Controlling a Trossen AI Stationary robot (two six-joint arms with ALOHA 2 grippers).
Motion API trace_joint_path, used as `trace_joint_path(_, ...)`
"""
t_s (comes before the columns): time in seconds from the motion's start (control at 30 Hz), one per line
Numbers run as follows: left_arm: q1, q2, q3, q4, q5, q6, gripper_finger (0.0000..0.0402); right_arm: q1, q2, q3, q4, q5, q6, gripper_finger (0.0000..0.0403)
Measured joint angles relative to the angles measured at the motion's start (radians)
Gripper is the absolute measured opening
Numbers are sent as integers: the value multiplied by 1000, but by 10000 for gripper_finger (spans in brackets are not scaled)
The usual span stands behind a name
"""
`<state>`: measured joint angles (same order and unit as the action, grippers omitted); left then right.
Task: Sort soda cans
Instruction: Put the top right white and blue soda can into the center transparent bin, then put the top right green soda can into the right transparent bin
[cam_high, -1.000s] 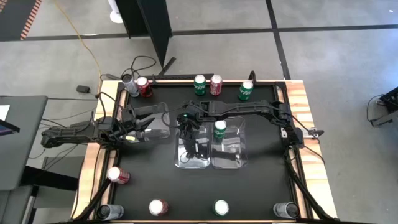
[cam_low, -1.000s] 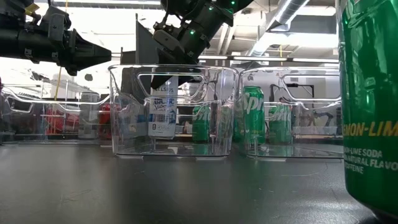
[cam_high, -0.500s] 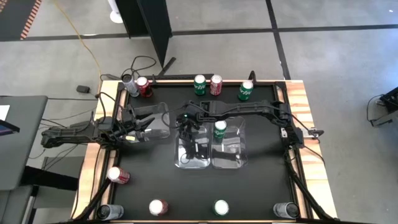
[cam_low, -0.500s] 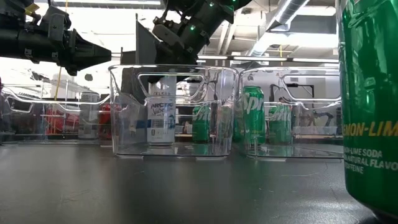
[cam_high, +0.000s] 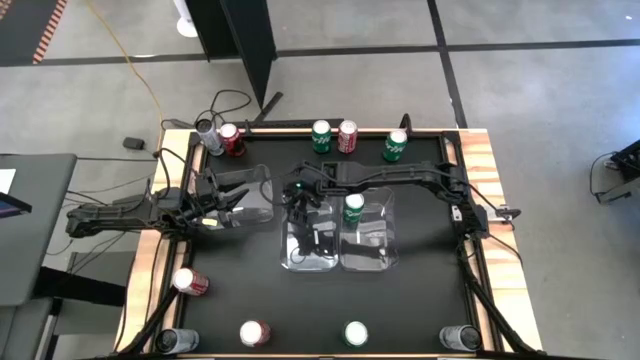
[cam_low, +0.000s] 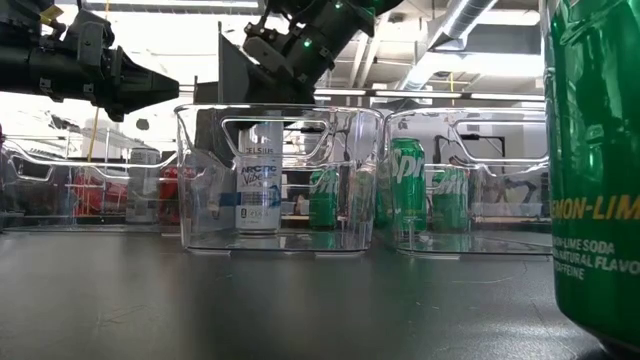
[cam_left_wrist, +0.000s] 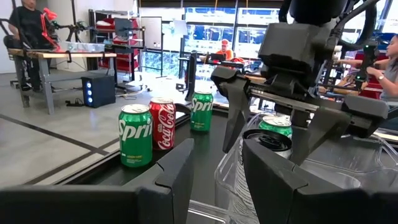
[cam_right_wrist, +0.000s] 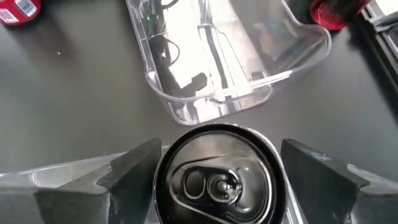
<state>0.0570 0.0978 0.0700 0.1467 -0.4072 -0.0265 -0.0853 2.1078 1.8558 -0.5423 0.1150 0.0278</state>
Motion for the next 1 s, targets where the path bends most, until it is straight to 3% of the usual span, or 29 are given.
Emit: trace_joint_path(1.0,0,0,0,0,0,0,132,20,-23,8,-6,3,-132,347)
